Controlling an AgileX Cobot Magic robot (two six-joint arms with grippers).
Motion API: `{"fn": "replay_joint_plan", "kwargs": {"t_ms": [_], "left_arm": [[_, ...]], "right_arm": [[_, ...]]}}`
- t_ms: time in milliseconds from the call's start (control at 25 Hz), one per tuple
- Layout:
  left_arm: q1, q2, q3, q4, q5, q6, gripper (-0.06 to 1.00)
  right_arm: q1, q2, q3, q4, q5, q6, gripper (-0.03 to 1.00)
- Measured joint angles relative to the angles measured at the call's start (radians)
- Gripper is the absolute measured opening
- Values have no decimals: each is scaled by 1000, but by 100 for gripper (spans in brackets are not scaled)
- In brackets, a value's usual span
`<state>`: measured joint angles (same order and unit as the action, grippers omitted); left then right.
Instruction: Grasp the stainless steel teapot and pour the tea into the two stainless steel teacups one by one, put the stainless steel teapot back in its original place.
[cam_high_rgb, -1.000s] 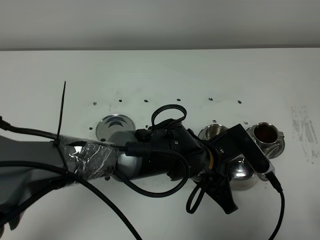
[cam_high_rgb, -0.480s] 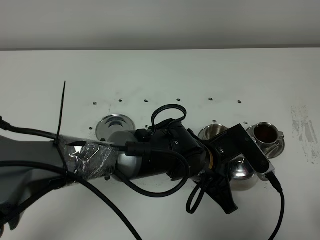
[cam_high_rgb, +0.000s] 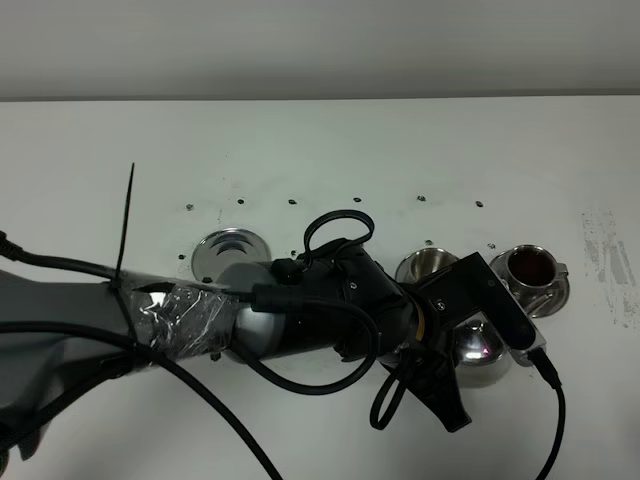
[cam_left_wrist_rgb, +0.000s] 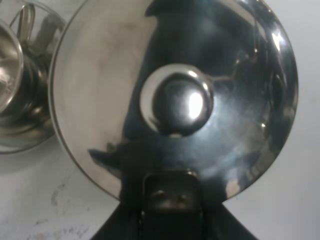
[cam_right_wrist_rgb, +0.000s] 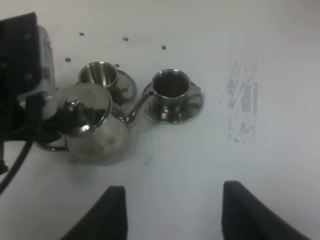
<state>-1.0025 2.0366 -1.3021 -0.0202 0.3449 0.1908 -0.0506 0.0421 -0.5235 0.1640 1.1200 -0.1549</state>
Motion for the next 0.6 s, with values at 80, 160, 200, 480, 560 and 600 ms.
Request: {"fn": "replay_joint_plan", "kwargs": {"t_ms": [80, 160, 200, 480, 560, 600], "left_arm": [[0, -18, -8, 2, 27, 1, 20], [0, -40, -28, 13, 59, 9, 20], [0, -54, -38, 20, 80, 17, 20], [98, -101, -152, 44, 274, 150, 20], [150, -101, -203, 47, 348, 235, 20], [172, -101, -235, 50, 387, 274, 20]], "right_arm": [[0, 0, 0, 0, 0, 0, 42], [0, 0, 0, 0, 0, 0, 42], [0, 0, 0, 0, 0, 0, 42], [0, 0, 0, 0, 0, 0, 42], [0, 0, 0, 0, 0, 0, 42], [0, 0, 0, 0, 0, 0, 42]]}}
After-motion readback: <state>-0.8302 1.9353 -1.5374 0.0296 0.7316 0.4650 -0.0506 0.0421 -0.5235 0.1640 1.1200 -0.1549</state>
